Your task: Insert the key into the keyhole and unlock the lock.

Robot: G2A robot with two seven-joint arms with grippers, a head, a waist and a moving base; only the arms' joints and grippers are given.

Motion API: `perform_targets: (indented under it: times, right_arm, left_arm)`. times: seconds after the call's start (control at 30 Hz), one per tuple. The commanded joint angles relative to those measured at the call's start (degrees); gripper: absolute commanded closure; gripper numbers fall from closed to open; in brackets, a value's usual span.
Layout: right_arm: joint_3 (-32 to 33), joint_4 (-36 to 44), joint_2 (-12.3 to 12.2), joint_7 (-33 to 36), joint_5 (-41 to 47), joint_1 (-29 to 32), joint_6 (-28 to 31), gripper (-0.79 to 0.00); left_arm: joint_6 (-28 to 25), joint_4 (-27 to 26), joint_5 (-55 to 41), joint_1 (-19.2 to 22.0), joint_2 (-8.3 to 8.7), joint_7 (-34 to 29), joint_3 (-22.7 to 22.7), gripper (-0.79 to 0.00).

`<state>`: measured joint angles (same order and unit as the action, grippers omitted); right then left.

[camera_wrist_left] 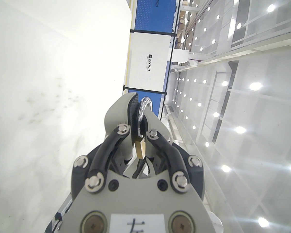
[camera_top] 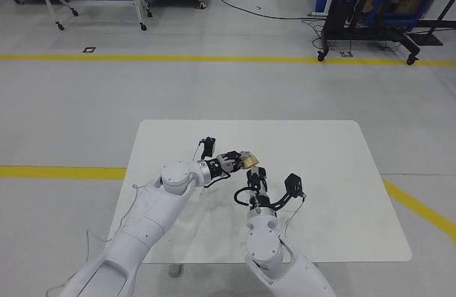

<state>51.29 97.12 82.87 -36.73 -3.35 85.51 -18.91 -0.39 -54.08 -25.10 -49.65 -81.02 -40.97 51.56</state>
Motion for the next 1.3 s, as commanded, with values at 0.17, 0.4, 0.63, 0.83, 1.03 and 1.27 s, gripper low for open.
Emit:
perform_targets:
  times: [0.17,0.4,0.63,0.83,1.03,1.27]
  right_arm:
    - [0.42,-0.21,0.59,0.64,-0.64,0.08,-0.65,-0.055]
    - [1.09,1.24,0.91,1.5,-1.78,1.46,0.28,-0.342]
    - [2.03,2.97,0.85,4.72,-1.93,3.04,1.06,-0.785]
    - [2.03,2.97,0.85,4.72,-1.93,3.04,1.06,-0.785]
    - [2.03,2.97,0.85,4.72,-1.93,3.04,1.06,-0.785]
    - [2.03,2.97,0.85,4.72,-1.93,3.04,1.06,-0.785]
  left_arm:
    - [-0.02,-0.52,0.65,-0.27,0.02,-0.43,0.44,0.0]
    - [1.34,-0.19,-1.2,-0.21,-0.08,-1.48,1.36,0.0]
    - [2.31,-0.4,-2.09,-0.22,-0.03,-2.26,2.29,0.0]
    - [4.27,-0.06,-2.08,0.37,0.19,-3.87,3.08,0.0]
    - [4.27,-0.06,-2.08,0.37,0.19,-3.87,3.08,0.0]
    - [4.27,-0.06,-2.08,0.37,0.19,-3.87,3.08,0.0]
